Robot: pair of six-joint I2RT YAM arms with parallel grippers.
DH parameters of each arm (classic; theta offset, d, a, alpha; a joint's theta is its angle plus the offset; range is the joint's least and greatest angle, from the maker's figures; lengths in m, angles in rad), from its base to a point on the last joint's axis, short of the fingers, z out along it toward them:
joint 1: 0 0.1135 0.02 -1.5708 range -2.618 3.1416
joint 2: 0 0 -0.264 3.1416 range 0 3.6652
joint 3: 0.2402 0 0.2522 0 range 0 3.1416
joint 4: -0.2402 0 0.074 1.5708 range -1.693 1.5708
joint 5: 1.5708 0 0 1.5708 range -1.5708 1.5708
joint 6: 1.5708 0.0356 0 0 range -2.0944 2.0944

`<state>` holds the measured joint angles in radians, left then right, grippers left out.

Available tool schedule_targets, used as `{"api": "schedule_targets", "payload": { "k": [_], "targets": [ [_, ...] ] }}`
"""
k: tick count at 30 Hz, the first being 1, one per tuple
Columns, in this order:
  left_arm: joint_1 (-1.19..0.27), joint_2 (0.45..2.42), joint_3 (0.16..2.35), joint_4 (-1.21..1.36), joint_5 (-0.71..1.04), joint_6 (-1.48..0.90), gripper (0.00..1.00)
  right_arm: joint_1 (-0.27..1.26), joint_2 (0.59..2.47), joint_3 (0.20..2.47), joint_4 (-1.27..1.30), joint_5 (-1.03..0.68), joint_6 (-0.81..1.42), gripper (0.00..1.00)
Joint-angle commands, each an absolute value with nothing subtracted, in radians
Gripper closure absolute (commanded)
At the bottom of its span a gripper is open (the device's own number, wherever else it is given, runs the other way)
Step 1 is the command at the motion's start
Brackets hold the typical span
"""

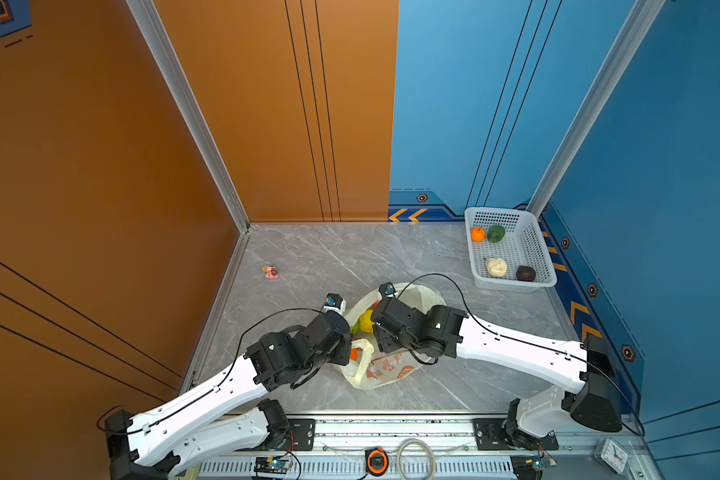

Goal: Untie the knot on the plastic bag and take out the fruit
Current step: 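Grasp the red apple inside the bag with the right gripper, then lift the red apple out of the bag and carry it to the basket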

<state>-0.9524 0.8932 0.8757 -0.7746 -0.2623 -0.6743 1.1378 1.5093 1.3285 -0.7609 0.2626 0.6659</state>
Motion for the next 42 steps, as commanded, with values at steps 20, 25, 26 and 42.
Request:
{"api": "schedule_targets", "payload": {
  "k": [20,25,26,42],
  "targets": [
    [-0.967,0.873,0.886,-0.776,-0.283,-0.67,1.0,0.927,1.347,1.587,-0.955,0.168,0.656,0.59],
    [-0.965,0.87,0.888,-0.775,-0.284,-0.67,1.0,0.719,1.317,1.572,-0.933,0.105,0.605,0.6],
    [-0.967,0.868,0.887,-0.775,-0.286,-0.672,1.0,0.657,1.312,1.564,-0.929,0.085,0.592,0.6],
    [-0.967,0.869,0.878,-0.778,-0.284,-0.673,1.0,0.02,1.496,1.473,-0.713,-0.085,0.478,0.6]
  ]
}}
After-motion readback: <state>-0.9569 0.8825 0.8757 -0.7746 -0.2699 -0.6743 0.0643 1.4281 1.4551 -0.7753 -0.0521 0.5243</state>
